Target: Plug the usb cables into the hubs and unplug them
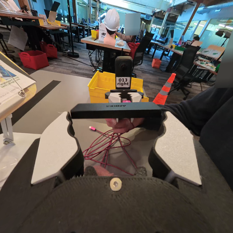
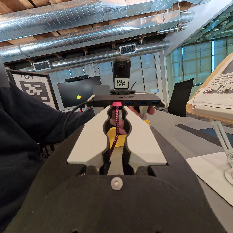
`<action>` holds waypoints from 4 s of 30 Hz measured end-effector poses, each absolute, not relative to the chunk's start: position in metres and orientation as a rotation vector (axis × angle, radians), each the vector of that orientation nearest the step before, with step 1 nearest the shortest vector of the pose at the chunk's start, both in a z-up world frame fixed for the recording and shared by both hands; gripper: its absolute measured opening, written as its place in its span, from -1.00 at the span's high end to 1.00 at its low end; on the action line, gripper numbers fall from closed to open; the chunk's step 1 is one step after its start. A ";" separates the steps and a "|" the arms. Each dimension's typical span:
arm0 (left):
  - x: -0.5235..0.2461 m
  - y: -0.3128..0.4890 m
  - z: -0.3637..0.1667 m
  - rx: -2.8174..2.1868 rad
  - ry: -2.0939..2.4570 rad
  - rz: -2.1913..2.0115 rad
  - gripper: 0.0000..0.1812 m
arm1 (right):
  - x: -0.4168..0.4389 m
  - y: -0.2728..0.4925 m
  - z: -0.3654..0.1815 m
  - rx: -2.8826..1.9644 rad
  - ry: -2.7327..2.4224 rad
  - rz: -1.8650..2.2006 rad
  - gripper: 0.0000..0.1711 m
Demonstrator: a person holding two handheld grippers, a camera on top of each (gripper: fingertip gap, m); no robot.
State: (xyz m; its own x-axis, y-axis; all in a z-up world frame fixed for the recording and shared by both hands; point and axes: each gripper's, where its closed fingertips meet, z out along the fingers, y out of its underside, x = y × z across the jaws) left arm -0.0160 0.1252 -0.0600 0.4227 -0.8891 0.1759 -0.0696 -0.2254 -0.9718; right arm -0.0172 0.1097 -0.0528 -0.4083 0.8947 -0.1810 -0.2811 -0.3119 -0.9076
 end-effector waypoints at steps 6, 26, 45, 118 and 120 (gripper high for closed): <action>-0.030 0.131 -0.067 -1.676 0.870 -0.775 -0.44 | -0.016 0.116 -0.059 -0.960 -1.098 1.742 0.86; -0.049 0.135 -0.066 -1.522 1.430 0.675 -0.02 | -0.034 0.131 -0.081 -1.220 -1.088 1.629 0.86; -0.067 0.138 -0.085 -1.637 1.418 0.627 0.24 | -0.027 0.141 -0.072 -1.239 -1.024 1.638 0.86; -0.013 0.118 -0.085 -2.055 1.171 -0.776 0.41 | -0.035 0.124 -0.077 -0.977 -0.989 1.852 0.84; -0.013 0.120 -0.087 -2.034 1.173 -0.704 0.29 | -0.033 0.121 -0.076 -0.957 -1.006 1.838 0.84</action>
